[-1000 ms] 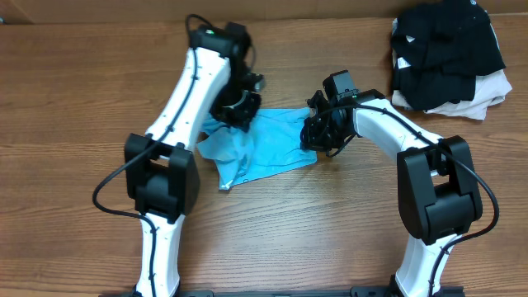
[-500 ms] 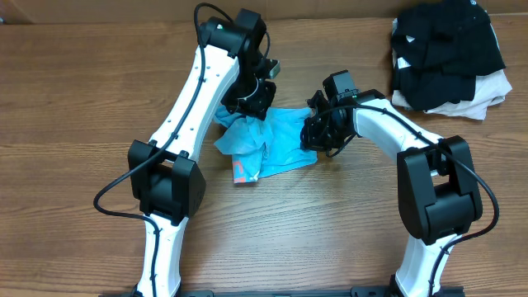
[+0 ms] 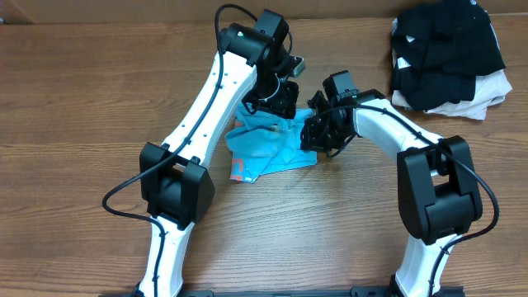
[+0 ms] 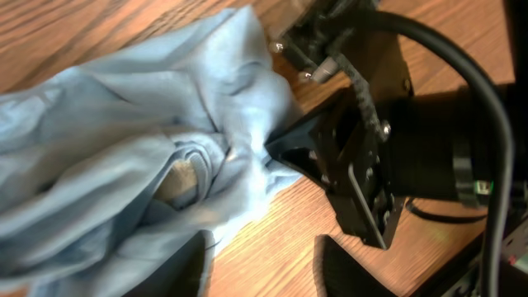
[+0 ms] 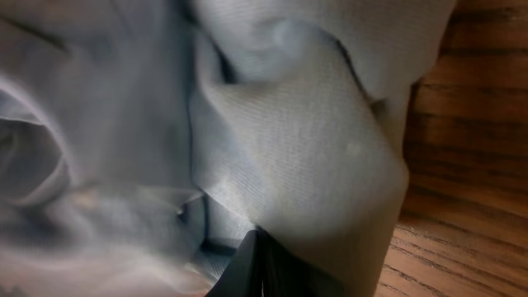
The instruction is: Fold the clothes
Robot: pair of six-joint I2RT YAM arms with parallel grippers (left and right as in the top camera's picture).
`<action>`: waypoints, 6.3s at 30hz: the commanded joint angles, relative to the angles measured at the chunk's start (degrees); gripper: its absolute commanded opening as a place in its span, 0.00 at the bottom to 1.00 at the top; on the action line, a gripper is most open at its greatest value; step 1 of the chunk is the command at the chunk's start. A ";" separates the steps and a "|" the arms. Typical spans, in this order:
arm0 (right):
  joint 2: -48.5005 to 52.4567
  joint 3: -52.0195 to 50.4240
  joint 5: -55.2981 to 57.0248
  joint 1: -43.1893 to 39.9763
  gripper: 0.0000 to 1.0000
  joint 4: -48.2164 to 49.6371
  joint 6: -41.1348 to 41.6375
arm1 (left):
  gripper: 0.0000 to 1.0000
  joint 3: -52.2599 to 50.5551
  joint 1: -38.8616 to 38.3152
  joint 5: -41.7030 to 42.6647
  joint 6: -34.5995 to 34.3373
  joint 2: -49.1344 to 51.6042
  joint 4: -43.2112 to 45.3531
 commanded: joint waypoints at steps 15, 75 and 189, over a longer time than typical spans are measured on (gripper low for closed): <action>-3.65 8.61 -6.80 -5.70 0.13 -8.48 -4.81 | 1.00 9.70 10.32 1.31 -2.19 -0.04 -2.40; -0.90 31.34 22.43 13.70 0.14 -26.16 1.36 | 1.00 16.72 26.27 -5.86 0.24 -0.02 -8.37; 7.52 18.80 5.99 2.75 1.00 -15.45 1.27 | 1.00 16.72 28.96 -20.06 0.20 0.00 -8.70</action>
